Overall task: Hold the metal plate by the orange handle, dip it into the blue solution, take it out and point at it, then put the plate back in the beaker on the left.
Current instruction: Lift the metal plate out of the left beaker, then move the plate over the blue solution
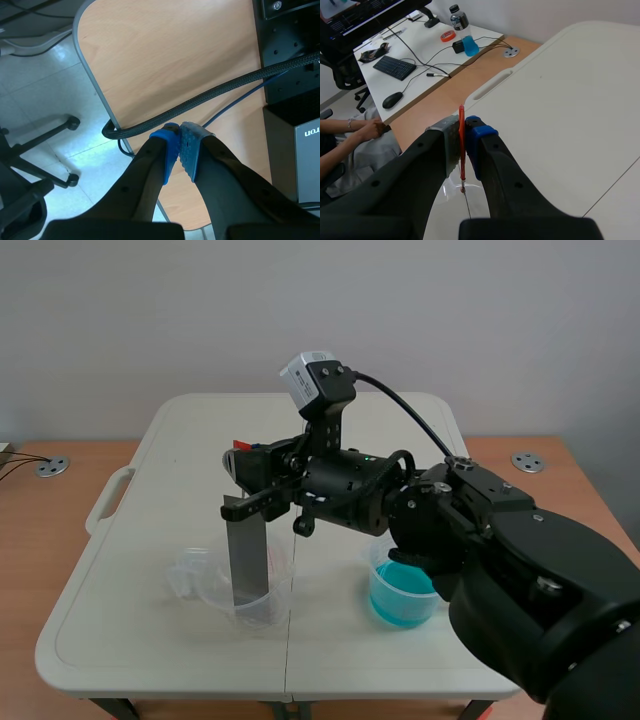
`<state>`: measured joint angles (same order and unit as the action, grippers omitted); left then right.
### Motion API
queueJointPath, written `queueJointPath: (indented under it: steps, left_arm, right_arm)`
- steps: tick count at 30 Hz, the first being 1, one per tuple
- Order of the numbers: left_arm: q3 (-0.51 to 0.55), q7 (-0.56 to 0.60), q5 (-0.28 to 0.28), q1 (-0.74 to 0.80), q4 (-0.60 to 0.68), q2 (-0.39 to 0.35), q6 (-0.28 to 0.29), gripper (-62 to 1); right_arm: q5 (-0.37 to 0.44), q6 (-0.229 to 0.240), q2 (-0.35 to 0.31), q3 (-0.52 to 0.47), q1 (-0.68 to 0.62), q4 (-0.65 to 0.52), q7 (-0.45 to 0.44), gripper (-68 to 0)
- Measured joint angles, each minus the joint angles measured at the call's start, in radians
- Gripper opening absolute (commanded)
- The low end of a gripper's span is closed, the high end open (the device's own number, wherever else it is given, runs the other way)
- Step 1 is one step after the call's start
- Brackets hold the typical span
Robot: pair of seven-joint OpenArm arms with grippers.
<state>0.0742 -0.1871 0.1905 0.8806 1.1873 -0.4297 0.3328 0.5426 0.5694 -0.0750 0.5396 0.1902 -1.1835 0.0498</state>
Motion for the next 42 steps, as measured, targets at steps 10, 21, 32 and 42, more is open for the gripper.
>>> queueJointPath:
  steps: [10, 21, 32, 42]
  left_arm:
    - [0.0, 0.0, 0.0, 0.0, 0.0, 0.0, 0.0, -57.7]
    - [0.0, 0.0, 0.0, 0.0, 0.0, 0.0, 0.0, -57.7]
    - [0.0, -0.003, 0.0, -0.01, 0.0, 0.0, 0.0, -57.7]
    - [0.001, -0.003, 0.0, -0.03, 0.008, 0.0, 0.0, -57.7]
  right_arm:
    - [-0.064, 0.045, -0.006, 0.033, -0.007, -0.068, -0.039, -66.4]
    - [-0.176, 0.048, -0.054, 0.033, -0.092, -0.33, -0.048, -66.4]
    - [-0.195, 0.048, -0.101, 0.033, -0.124, -0.529, 0.002, -66.4]
    - [-0.195, 0.05, -0.154, 0.011, -0.127, -0.676, 0.031, -66.4]
